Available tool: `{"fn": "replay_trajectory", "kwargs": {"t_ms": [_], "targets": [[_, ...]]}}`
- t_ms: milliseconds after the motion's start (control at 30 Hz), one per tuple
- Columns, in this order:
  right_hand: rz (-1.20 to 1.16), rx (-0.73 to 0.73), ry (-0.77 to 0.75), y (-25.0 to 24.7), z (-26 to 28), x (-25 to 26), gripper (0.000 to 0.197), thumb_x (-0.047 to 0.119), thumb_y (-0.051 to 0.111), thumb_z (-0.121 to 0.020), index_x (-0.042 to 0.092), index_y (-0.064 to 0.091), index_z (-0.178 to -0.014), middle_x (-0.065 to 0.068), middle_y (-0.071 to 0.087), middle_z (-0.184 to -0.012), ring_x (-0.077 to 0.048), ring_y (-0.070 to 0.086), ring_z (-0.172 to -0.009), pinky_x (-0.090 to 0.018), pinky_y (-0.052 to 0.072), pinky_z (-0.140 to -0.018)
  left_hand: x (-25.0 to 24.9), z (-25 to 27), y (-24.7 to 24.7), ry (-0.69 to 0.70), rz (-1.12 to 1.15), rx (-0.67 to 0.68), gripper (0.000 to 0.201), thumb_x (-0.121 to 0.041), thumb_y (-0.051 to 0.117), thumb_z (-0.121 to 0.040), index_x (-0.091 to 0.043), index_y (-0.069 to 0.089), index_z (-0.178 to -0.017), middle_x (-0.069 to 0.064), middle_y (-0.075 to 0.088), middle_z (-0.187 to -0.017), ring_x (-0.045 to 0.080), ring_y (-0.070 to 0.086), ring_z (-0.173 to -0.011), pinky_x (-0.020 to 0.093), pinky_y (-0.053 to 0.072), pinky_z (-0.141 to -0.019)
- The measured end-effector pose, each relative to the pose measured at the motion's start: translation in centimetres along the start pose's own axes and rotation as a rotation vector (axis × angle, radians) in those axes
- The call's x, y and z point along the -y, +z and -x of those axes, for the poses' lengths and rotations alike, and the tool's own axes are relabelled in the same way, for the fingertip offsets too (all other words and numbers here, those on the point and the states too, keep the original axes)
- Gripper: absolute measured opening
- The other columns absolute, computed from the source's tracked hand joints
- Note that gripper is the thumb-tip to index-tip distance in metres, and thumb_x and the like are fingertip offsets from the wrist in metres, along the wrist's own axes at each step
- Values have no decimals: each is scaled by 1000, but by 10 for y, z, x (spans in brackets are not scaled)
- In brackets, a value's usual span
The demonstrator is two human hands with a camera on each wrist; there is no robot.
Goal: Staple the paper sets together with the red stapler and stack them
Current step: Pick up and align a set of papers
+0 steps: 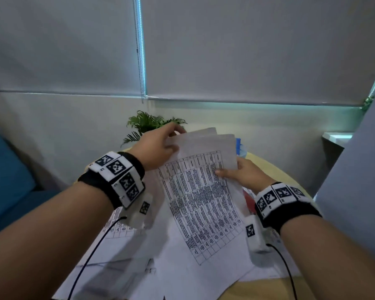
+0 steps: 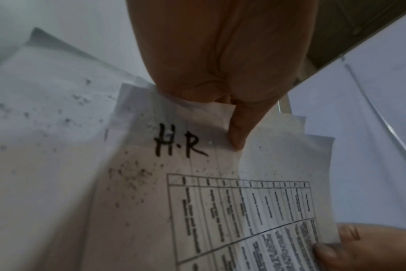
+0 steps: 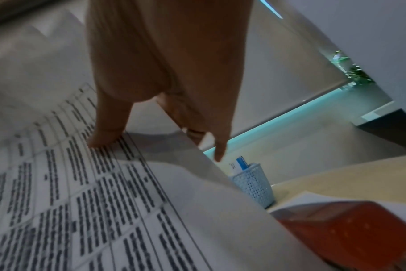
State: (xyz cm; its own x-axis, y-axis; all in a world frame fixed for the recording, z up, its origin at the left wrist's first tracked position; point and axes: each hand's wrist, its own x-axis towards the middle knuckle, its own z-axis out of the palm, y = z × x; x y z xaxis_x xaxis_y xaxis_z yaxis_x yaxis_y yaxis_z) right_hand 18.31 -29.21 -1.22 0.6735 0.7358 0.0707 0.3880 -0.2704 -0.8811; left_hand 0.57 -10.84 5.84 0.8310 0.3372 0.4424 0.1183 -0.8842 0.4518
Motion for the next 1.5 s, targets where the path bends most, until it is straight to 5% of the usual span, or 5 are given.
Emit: {"fn": "replay_trajectory", "kwargs": {"t_ms": [200, 367, 1000, 1300, 1500], "targets": [[-215, -218, -87, -5, 1, 15, 33, 40, 74, -72, 23, 66, -99, 0, 72, -103, -18, 67, -101, -45, 48, -99, 20, -2, -14, -152, -54, -427, 65, -37, 68, -80, -24, 37, -136, -1, 43, -135, 18, 41, -126, 46, 25, -112], [-326, -330, -201, -14, 4, 45, 20, 29, 72, -81, 26, 62, -98, 1, 70, -102, -20, 65, -101, -39, 50, -95, 24, 4, -9, -367, 770, -183, 76, -54, 68, -75, -21, 36, -135, -5, 59, -123, 16, 60, -109, 43, 46, -99], [-379, -866, -689, -1, 27, 116, 38, 19, 65, -89, 8, 45, -120, 7, 60, -108, 16, 57, -92, -4, 43, -79, -30, -6, -41, 131, 855, -819, 6, -19, 64, -88, -22, 59, -89, -3, 69, -92, 13, 67, -89, 30, 55, -80], [-240, -584, -334, 34, 13, 44, 39, 17, 69, -86, 12, 51, -120, 4, 63, -110, -12, 59, -102, 4, 40, -71, 8, 12, 19, -359, 649, -416, 45, -22, 62, -89, -15, 32, -122, 1, 52, -113, 8, 55, -84, 10, 42, -56], [-259, -650, -350, 33, 4, 54, 29, 26, 61, -92, 14, 52, -117, 0, 64, -109, -15, 62, -100, -33, 50, -91, 11, 2, 15, -254, 683, -471, 34, -19, 57, -91, -20, 34, -115, -2, 56, -108, 4, 59, -86, 14, 48, -64]]}}
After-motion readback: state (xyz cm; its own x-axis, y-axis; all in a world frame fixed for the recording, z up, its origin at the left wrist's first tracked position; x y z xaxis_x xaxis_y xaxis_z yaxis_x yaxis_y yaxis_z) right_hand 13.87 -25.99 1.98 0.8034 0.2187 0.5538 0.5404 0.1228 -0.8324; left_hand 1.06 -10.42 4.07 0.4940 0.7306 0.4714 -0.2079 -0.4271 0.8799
